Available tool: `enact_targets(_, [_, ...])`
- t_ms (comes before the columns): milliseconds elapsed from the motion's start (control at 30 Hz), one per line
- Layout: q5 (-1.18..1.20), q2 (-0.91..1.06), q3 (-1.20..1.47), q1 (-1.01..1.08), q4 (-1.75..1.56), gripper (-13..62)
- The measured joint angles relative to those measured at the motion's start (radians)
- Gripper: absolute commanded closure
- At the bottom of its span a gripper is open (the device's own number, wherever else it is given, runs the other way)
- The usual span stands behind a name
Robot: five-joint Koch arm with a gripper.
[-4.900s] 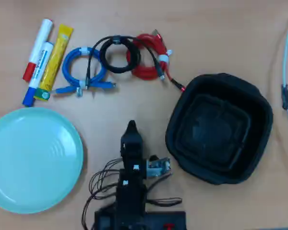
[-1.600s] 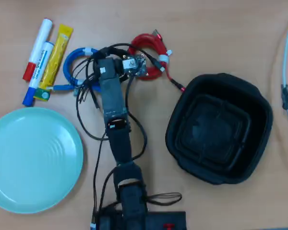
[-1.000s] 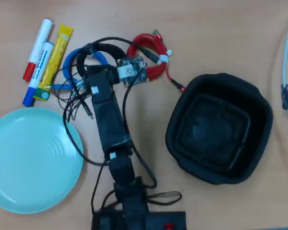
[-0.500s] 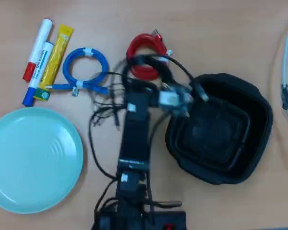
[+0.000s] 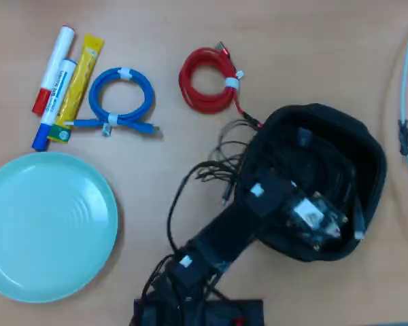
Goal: Put a black charging cable in a black bowl and put a red charging cable in a green bowl
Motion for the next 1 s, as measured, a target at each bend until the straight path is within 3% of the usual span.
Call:
enact_targets(233, [0.0,-0.304,0.003,0.091,-0.034,57.3])
enact_targets(733, [0.259,-0.465,0.0,0.006,-0.055,56.8])
enact_targets(1000, [0.278,-0.509,0.0,-0.025,-0.063,56.7])
